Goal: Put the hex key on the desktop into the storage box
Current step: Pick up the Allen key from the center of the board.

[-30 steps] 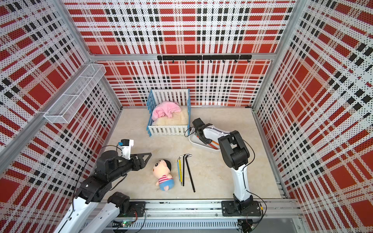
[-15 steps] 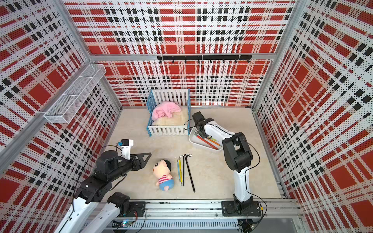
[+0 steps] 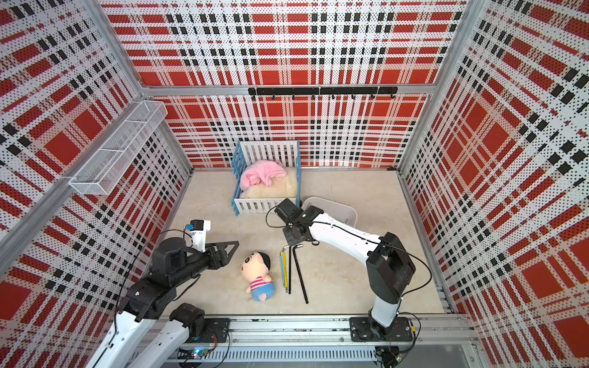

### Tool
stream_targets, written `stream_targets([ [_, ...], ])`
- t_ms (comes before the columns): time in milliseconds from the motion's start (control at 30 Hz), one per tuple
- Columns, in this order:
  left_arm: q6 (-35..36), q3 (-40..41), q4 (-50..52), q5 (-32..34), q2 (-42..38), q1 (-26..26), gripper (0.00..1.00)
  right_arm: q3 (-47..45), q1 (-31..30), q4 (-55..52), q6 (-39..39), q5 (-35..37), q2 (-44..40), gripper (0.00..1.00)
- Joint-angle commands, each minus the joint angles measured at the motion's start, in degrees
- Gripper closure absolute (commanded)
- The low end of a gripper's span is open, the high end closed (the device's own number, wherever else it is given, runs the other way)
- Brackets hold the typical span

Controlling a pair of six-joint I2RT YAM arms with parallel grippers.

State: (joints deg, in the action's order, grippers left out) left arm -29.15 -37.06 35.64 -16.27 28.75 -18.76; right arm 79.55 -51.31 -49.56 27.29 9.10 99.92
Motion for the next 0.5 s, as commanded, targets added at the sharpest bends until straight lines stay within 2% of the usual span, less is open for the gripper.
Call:
stream_targets([
  [0,0.67,0.08,-0.1,-0.19,-0.61,0.31,0.32,-2.03,-3.54,-3.09,5.6,-3.8,0.45,0.66],
  [200,0.22,0.06,-0.13,0.45,-1.45,0.31,0.32,-4.13,-4.06,-3.2,8.67,-5.94,3.19,0.66],
  [300,0.4,-0.03,-0.13,0.37,-1.59,0.31,0.32,-3.35,-4.06,-4.24,9.73,-4.45,5.5,0.68],
  [467,0.29,-0.03,-0.13,0.45,-1.91,0.31,0.32,-2.53,-3.39,-3.55,10.05,-3.28,8.18,0.66],
])
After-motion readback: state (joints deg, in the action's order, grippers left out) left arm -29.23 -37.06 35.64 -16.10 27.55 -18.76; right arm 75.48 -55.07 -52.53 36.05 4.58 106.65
